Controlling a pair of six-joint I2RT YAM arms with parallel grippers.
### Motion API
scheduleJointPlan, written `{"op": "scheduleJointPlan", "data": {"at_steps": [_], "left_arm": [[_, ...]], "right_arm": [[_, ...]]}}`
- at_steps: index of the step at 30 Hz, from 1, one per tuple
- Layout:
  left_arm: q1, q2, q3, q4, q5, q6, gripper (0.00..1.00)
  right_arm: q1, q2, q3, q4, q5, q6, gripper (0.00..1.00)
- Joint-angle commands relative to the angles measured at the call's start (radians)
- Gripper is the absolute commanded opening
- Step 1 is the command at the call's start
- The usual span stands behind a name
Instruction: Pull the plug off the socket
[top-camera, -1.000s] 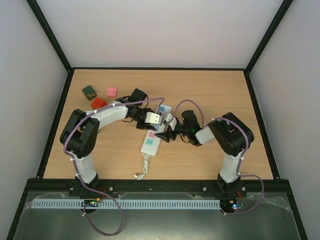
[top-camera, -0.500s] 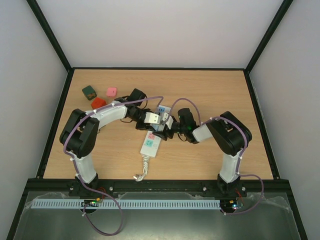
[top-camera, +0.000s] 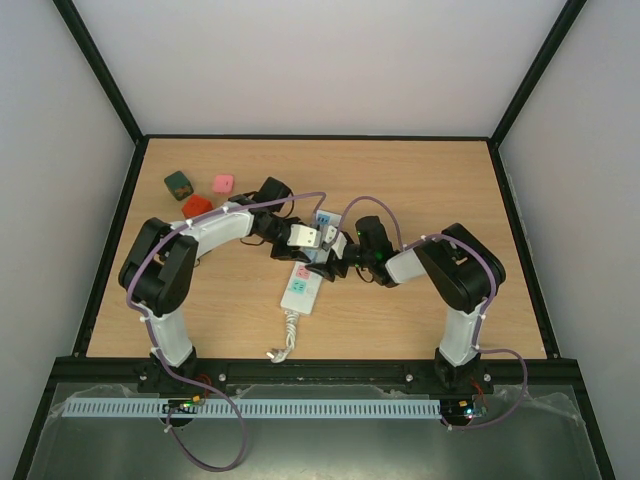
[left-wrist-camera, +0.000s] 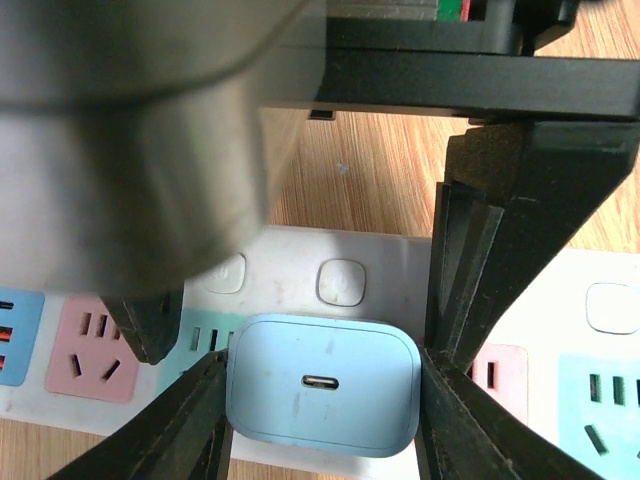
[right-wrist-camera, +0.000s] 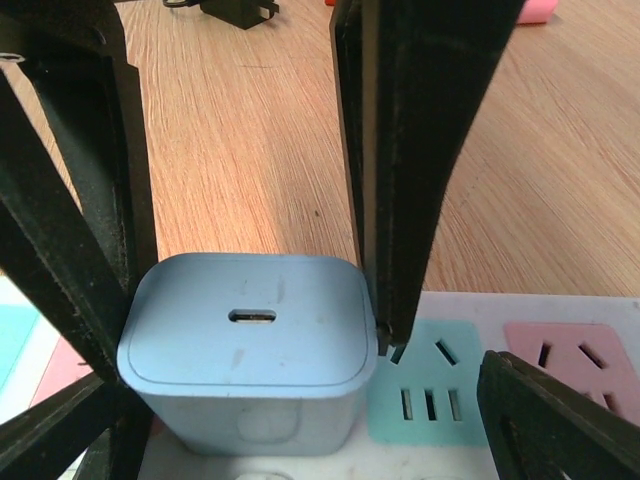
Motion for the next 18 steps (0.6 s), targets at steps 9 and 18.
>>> {"op": "scheduleJointPlan", "data": {"at_steps": [9, 18], "left_arm": [[0.050, -0.102, -0.030, -0.013, 0.179, -0.037, 0.37], [0.053, -0.133, -0.058, 0.020, 0.182, -0.076, 0.36]], "right_arm": [[0.008, 0.039, -0.010, -0.084, 0.010, -0.046, 0.84], [0.020, 0.045, -0.004, -0.113, 0.016, -0.079, 0.84]]}}
